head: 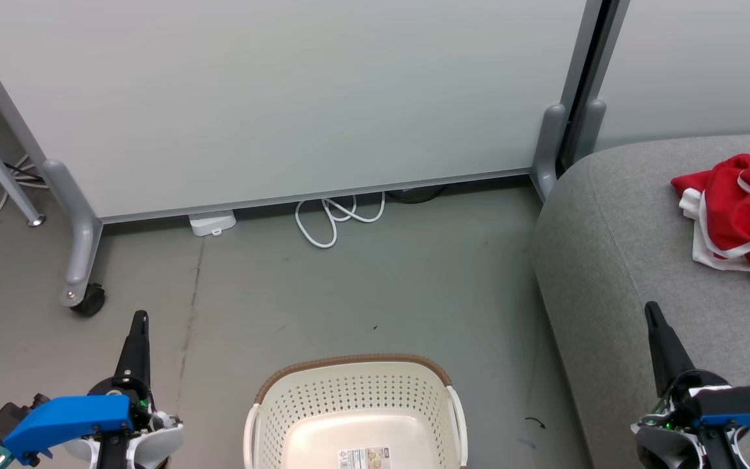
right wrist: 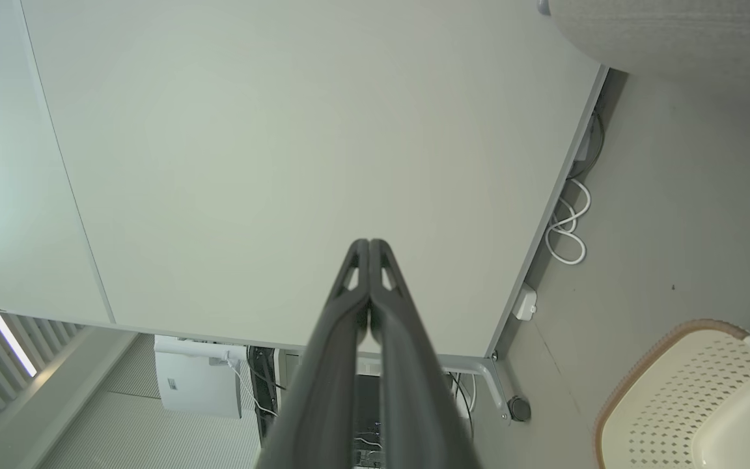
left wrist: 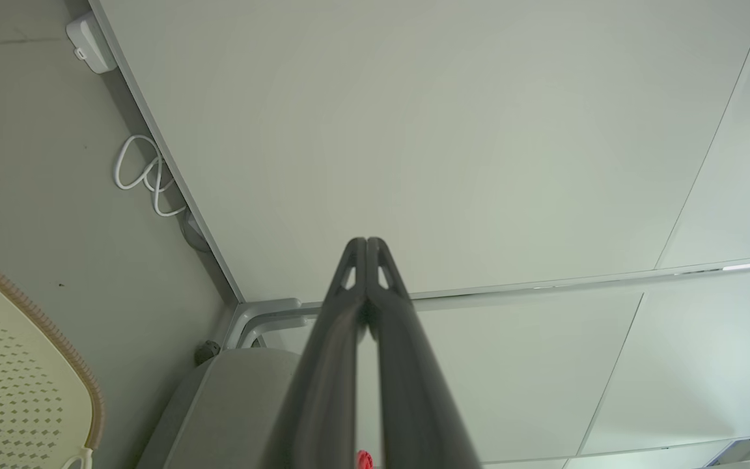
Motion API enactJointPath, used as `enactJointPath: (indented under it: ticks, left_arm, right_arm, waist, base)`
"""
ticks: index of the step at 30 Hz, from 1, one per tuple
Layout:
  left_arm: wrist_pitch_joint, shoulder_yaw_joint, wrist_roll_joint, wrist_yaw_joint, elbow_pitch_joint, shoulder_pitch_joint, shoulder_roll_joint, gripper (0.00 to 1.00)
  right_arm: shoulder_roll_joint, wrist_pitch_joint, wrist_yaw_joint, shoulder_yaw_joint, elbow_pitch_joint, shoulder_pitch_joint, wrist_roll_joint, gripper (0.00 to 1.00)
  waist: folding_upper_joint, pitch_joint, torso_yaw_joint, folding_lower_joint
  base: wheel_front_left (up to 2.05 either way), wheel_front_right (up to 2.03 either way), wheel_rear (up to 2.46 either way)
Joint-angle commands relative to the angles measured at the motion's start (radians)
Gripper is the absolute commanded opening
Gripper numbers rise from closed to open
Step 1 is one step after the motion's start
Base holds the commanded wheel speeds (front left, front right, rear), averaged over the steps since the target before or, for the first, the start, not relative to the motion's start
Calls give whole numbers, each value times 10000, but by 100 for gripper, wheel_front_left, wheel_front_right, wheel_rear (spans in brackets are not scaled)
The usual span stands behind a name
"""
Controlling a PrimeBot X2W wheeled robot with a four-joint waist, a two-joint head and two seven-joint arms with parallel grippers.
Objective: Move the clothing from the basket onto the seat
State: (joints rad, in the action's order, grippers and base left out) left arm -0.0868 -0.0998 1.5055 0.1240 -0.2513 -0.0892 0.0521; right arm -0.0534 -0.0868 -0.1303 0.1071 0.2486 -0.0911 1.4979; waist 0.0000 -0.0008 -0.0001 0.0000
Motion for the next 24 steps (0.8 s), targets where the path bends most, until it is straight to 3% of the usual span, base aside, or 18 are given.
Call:
enactJointPath:
  ticks: [1, 15, 24]
  left_arm:
    - [-70, -69, 197, 73, 65, -181, -3, 0]
    - [-310, -171, 1102, 110, 78, -270, -27, 0]
    - [-312, -169, 1083, 112, 74, -250, -25, 0]
  right_arm:
    - [23, -64, -7, 41, -54, -175, 248, 0]
    - [43, -314, -7, 88, -53, -241, 1181, 0]
    - [41, -311, -7, 85, -51, -225, 1160, 0]
  waist:
    - [0, 4, 0, 0]
    - [0, 38, 1, 0]
    - [0, 39, 1, 0]
  base:
    - [0, 0, 0]
    - [0, 0, 0]
    - [0, 0, 0]
